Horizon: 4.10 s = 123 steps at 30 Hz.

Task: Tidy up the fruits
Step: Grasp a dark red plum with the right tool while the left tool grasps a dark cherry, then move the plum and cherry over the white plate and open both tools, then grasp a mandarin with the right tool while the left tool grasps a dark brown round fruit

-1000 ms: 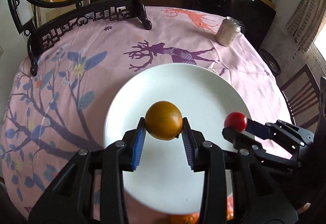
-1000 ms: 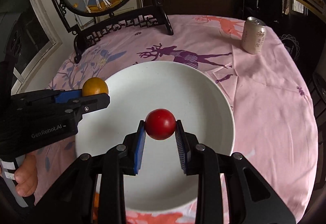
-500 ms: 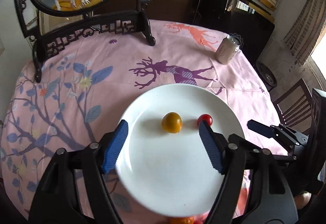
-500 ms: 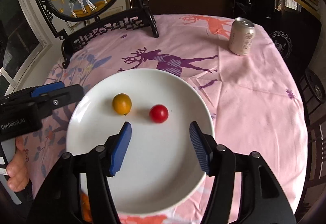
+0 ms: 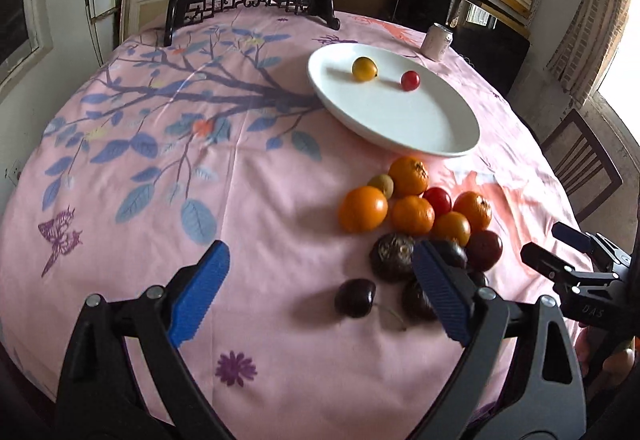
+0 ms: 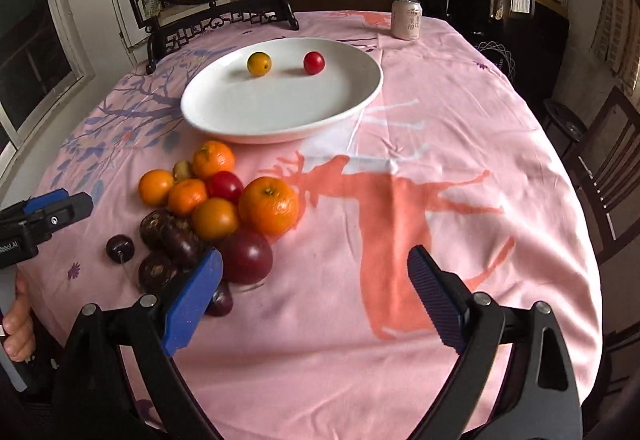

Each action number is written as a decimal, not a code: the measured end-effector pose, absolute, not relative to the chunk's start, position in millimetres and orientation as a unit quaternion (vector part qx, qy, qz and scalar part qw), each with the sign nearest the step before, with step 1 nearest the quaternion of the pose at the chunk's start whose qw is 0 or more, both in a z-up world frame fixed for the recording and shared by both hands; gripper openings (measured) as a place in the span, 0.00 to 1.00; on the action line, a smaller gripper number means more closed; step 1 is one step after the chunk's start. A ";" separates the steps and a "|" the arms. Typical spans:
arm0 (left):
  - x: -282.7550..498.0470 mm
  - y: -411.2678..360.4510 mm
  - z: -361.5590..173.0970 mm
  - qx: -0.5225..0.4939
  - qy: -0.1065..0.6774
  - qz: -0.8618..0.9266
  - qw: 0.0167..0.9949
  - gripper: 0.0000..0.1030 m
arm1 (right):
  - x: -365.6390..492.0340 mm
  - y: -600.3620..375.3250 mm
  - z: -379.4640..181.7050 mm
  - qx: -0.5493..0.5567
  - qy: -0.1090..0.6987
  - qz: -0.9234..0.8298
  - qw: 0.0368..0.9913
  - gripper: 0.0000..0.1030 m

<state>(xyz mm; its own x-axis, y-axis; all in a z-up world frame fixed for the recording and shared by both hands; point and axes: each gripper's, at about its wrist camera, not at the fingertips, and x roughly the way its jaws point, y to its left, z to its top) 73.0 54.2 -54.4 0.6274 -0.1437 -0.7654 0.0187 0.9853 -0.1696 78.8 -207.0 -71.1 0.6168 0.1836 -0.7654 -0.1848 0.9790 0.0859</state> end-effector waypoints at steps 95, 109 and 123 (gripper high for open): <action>331.4 -10.2 -51.2 0.007 0.491 -0.064 0.869 0.26 | 319.1 -194.1 -67.3 -0.004 0.454 0.125 0.882 0.37; 290.3 10.2 -8.7 -0.029 0.451 -0.085 0.888 0.57 | 283.5 -208.6 -23.4 -0.020 0.407 0.112 0.907 0.60; 85.7 42.2 -29.2 -0.047 0.396 -0.069 0.914 0.68 | 78.2 -200.5 -34.2 0.014 0.401 0.149 0.904 0.70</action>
<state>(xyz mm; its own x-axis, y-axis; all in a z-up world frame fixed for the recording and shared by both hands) 85.7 42.2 -29.2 0.6765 -0.1636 -0.7180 0.0898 0.9861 -0.1400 78.2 -200.5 -34.2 0.6335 0.2800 -0.7213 -0.2574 0.9554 0.1448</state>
